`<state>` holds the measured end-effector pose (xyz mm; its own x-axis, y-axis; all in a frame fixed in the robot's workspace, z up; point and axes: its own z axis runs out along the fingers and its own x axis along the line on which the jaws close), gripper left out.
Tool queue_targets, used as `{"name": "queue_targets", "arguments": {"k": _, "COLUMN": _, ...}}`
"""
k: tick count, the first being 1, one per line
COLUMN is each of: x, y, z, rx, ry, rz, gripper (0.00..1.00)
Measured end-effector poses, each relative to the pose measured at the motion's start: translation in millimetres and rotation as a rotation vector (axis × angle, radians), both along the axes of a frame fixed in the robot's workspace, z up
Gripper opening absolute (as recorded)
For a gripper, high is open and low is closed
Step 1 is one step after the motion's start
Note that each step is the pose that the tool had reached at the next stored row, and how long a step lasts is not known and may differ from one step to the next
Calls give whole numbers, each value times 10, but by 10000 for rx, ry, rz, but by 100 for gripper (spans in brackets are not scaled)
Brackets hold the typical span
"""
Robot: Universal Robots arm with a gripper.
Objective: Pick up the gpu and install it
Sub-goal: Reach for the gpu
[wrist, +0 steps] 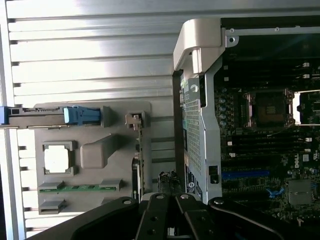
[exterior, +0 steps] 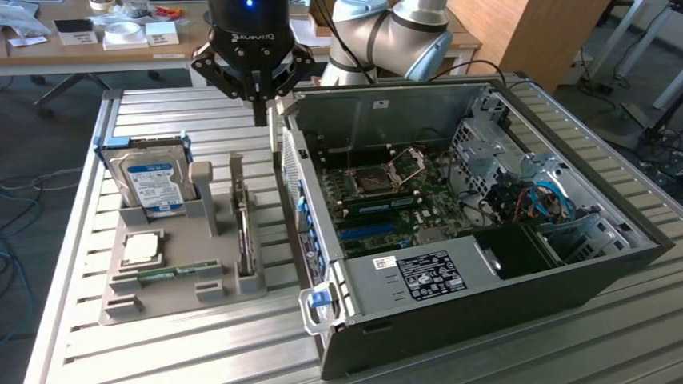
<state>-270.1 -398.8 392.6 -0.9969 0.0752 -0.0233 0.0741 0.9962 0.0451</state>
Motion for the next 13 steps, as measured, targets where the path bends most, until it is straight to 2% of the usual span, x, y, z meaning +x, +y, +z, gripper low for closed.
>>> {"name": "queue_targets", "arguments": {"k": 13, "x": -39, "y": 0, "z": 0, "rx": -1, "ry": 0, "rz": -1, "gripper": 11}}
